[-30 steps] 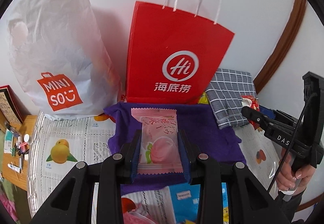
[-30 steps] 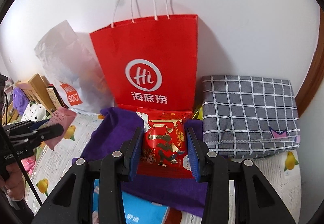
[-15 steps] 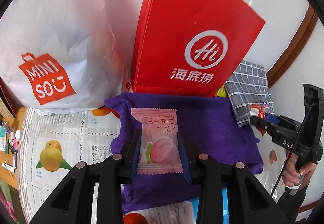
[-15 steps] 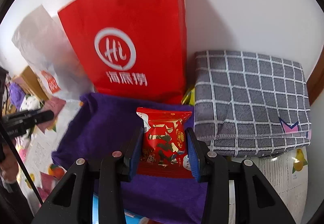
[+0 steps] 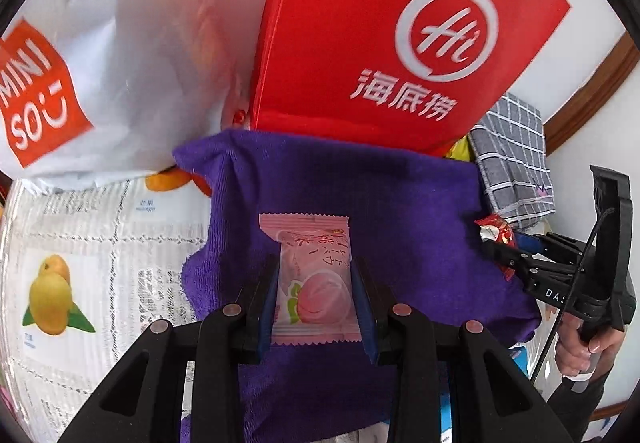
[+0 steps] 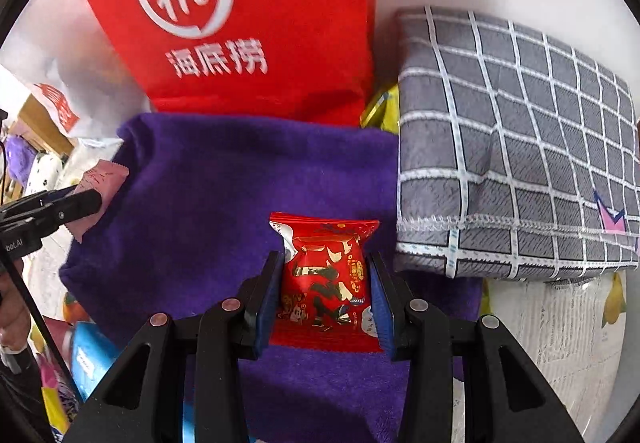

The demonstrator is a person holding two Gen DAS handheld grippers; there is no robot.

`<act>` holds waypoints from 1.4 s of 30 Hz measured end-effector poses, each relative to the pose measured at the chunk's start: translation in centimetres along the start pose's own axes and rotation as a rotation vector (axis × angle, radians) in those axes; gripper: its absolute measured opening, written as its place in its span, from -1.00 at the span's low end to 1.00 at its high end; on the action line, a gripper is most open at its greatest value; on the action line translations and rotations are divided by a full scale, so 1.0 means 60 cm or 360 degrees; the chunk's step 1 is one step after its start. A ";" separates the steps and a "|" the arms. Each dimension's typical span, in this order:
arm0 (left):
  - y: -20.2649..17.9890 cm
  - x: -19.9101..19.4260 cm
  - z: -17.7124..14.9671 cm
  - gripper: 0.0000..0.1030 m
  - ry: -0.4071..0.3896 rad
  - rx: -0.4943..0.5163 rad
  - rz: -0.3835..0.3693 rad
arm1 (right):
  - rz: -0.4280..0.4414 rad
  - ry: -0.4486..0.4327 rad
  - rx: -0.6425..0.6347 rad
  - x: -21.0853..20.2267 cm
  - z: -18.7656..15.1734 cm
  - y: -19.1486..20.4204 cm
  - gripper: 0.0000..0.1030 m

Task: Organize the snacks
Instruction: 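Open both tools to release the packets onto the purple towel, then withdraw both tools back toward the snack pile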

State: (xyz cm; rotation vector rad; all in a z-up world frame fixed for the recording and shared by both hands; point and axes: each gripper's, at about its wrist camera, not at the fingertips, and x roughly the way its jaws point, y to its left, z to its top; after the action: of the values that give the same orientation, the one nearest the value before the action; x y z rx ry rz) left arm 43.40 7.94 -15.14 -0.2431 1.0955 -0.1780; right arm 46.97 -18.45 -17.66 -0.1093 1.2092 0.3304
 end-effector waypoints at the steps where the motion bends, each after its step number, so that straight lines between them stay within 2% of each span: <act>1: 0.001 0.004 0.001 -0.37 0.0008 -0.0008 0.0001 | -0.0009 0.0006 0.0005 0.002 -0.001 0.000 -0.20; 17: 0.006 0.053 0.004 -0.37 0.0094 -0.0048 0.0007 | -0.0087 0.0077 -0.0001 0.057 -0.002 0.024 -0.18; 21: 0.005 0.053 0.004 -0.29 0.0112 -0.0041 -0.0026 | -0.0103 0.0118 -0.0048 0.060 -0.004 0.034 0.03; 24: 0.005 0.041 0.004 -0.01 0.0098 -0.0042 -0.0008 | -0.0112 0.0109 -0.0076 0.052 -0.008 0.047 0.25; 26: 0.007 0.023 0.001 0.00 0.0070 -0.0030 0.0002 | -0.0158 0.0062 -0.0089 0.037 -0.010 0.054 0.35; 34: 0.000 -0.067 -0.033 0.01 -0.0022 -0.0029 0.0042 | -0.0260 -0.0122 -0.0121 -0.054 -0.017 0.083 0.38; 36: 0.000 -0.101 -0.053 0.01 -0.0050 -0.0021 0.0043 | -0.0256 -0.0197 -0.0122 -0.087 -0.025 0.090 0.41; 39: -0.001 -0.154 -0.081 0.01 -0.0136 -0.0024 0.0075 | -0.0272 -0.0344 -0.0108 -0.145 -0.039 0.098 0.59; 42: -0.003 -0.199 -0.106 0.01 -0.0194 -0.0043 0.0073 | -0.0325 -0.0456 -0.0105 -0.193 -0.063 0.100 0.59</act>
State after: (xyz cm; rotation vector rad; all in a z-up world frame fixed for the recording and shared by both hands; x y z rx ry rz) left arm 32.38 10.22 -7.63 -0.2496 0.9820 -0.1061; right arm 38.11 -15.99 -7.67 -0.2331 0.8949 0.1987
